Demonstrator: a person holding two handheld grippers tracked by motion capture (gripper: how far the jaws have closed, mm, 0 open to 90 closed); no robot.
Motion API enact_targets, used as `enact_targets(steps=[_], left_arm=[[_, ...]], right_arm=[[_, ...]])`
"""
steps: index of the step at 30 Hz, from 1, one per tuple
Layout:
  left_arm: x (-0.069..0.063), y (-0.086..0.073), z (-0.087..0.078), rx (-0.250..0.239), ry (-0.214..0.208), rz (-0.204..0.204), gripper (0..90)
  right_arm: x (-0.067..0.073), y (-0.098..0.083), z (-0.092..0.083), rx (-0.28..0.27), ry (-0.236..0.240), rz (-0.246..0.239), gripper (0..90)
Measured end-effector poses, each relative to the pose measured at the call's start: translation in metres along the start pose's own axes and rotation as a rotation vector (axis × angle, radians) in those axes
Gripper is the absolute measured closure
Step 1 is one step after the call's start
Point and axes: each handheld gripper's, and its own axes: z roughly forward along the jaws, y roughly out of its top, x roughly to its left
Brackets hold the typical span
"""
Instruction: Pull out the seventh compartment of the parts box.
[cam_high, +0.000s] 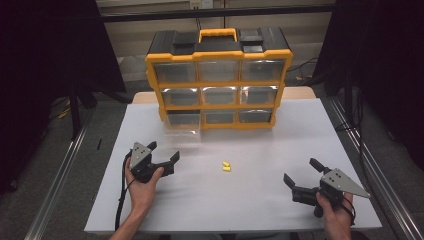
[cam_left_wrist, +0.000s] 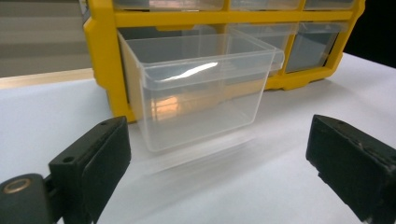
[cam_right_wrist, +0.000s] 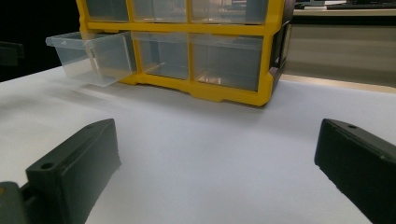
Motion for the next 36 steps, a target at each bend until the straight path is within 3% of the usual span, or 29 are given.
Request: enact_targets(steps=[4,11,16,20,23,27,32,36], left_arm=[[0.002,-0.005,-0.008,-0.007,0.012,-0.023,6.7],[-0.002,-0.01,-0.023,-0.036,0.024,0.008,6.0],[-0.006,-0.012,-0.035,-0.058,0.009,0.033,5.9],[-0.008,-0.012,-0.044,-0.088,0.061,0.023,4.6],[-0.008,-0.015,-0.049,-0.078,0.046,-0.021,4.7],[-0.009,-0.019,-0.058,-0.076,0.03,-0.009,4.6],[-0.008,-0.021,-0.069,-0.102,0.046,-0.003,4.6],[-0.006,-0.025,-0.073,-0.086,0.057,-0.012,4.6]], right_arm=[[0.0,0.0,0.0,-0.001,0.001,0.001,0.0],[-0.001,0.0,0.0,0.001,-0.005,-0.002,0.0],[-0.001,0.0,0.0,0.002,-0.011,0.01,0.0],[-0.002,0.0,0.002,0.006,-0.018,0.016,0.0],[-0.002,0.0,0.003,0.007,-0.022,0.02,0.0],[-0.003,0.0,0.004,0.007,-0.03,0.044,0.0],[-0.003,-0.001,0.003,0.011,-0.027,0.032,0.1],[-0.002,-0.001,0.0,0.006,-0.028,0.037,0.0]])
